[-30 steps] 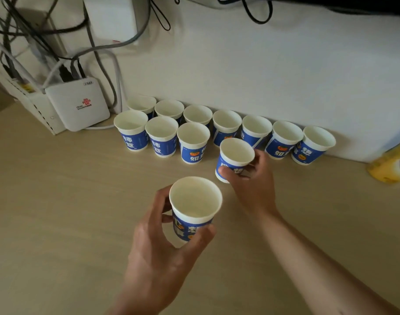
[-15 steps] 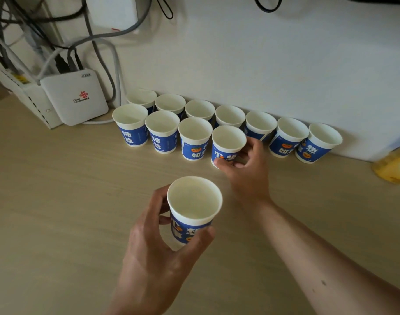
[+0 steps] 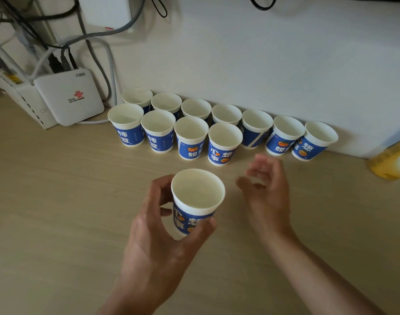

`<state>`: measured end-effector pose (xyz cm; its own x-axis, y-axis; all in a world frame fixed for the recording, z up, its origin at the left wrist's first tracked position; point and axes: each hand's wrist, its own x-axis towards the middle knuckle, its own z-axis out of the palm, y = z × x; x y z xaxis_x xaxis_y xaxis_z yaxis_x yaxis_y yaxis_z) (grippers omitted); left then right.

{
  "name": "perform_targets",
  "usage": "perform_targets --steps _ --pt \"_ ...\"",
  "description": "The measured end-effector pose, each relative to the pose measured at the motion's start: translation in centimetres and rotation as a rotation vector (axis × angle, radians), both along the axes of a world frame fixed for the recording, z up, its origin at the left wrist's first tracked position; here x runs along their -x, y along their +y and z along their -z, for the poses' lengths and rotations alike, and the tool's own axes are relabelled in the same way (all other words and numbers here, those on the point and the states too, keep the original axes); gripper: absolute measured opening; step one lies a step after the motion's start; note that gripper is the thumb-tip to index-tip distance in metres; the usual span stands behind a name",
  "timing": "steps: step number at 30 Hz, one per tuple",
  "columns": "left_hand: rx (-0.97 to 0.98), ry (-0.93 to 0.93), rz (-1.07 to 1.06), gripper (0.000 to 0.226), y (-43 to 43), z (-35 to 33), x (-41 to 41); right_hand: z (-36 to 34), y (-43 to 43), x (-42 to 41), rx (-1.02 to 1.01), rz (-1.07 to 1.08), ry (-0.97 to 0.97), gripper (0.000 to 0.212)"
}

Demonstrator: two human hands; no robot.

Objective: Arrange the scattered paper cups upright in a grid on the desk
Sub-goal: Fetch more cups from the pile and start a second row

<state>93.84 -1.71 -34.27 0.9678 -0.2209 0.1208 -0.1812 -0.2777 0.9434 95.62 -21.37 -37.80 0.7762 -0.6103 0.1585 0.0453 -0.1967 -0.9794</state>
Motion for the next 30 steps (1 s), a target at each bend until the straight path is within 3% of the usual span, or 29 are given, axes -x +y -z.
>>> perform_targets --steps 3,7,15,20,26,30 --pt "0.014 0.03 0.018 0.069 -0.8 -0.4 -0.2 -1.0 -0.1 4.8 -0.052 -0.277 0.023 0.051" --pt "0.032 0.101 0.118 0.066 -2.2 -0.7 -0.4 -1.5 -0.2 8.0 0.079 -0.535 0.144 0.073" --pt "0.038 0.109 0.275 0.06 -4.6 -0.6 -0.3 -2.7 -1.2 7.7 0.15 -0.404 0.112 0.064" --pt "0.056 0.095 0.348 0.069 -5.1 -0.8 -0.2 -3.2 -1.8 7.1 0.174 -0.41 0.134 0.064" --pt "0.104 0.119 0.188 0.087 -4.7 -0.1 0.3 -2.2 -2.8 3.6 0.112 -0.108 0.142 0.067" --pt "0.137 0.162 0.128 0.084 -3.8 0.3 0.4 -0.5 -4.3 0.3 0.127 0.01 0.128 0.064"
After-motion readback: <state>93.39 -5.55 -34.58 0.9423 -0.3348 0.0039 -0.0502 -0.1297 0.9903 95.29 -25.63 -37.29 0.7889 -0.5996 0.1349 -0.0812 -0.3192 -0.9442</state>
